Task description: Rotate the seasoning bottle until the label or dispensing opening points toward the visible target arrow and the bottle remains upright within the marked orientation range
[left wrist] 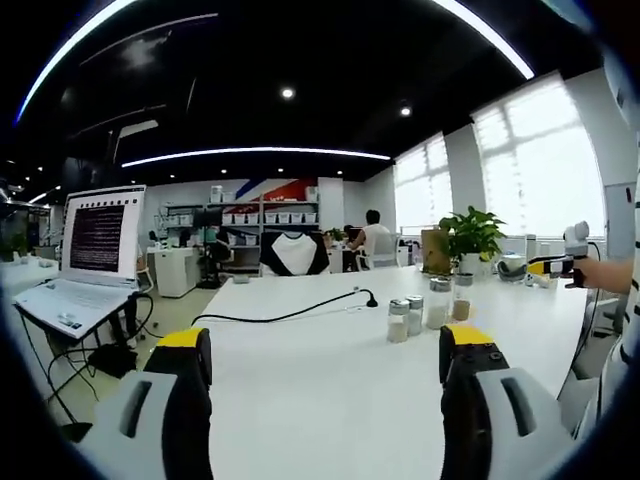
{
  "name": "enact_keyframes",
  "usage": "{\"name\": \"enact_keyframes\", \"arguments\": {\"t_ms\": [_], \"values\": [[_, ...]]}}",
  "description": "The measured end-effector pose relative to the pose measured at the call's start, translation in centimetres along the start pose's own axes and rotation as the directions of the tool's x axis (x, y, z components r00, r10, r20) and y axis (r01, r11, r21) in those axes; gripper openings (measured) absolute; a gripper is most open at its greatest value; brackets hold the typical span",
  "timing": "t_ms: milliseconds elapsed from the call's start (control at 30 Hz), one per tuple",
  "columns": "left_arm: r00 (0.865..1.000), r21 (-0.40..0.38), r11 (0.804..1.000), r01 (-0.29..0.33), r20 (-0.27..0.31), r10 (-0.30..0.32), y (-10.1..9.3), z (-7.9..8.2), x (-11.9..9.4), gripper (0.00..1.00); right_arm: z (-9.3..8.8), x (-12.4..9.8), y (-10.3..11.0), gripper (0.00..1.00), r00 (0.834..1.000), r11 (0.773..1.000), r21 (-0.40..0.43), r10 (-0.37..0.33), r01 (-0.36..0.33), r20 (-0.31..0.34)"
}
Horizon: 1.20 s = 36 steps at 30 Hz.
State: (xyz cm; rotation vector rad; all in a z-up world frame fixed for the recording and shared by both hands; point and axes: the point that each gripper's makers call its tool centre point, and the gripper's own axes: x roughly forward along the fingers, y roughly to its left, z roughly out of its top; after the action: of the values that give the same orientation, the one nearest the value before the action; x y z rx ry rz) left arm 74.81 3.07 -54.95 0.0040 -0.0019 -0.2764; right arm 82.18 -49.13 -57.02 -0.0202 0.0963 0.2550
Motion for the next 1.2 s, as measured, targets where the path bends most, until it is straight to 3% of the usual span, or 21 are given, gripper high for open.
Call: {"name": "enact_keyframes", "arguments": {"t_ms": [133,367,800,1033,1100,1200], "values": [[1.0,-0.025,0.999,-0.024,-0.007,0.024,0.4,-0.4,-0.8,1.0,0.1,0.6,0.7,0.7,0.999,0.999,0.008,0.036,-0.036,0.002],[0.999,-0.032,0.999,-0.025,-0.04,0.024,-0.3,-1.4,-1.4,1.0,0.7,1.7,0.9,0.57,0.999,0.999,0.018,0.04,-0.04,0.013],[0.998,-0.026,0.998,-0.05,-0.045,0.049,-0.8,-0.9,-3.0,0.99,2.0,4.7,1.7,0.53,0.998,0.998,0.044,0.053,-0.055,0.037],[0.997,-0.055,0.995,-0.08,-0.013,0.079,-0.4,-0.1,-4.4,0.98,1.9,6.7,2.1,0.47,0.998,0.996,0.056,0.06,-0.062,0.03],[0.996,-0.043,0.995,-0.087,-0.029,0.086,-0.5,-0.2,-4.6,0.98,1.8,7.1,2.1,0.46,0.997,0.996,0.057,0.064,-0.066,0.029],[0.991,0.059,0.993,-0.102,-0.075,0.107,-0.3,-0.2,-5.2,0.99,1.6,7.6,1.6,0.45,0.998,0.996,0.062,0.056,-0.058,0.028]]}}
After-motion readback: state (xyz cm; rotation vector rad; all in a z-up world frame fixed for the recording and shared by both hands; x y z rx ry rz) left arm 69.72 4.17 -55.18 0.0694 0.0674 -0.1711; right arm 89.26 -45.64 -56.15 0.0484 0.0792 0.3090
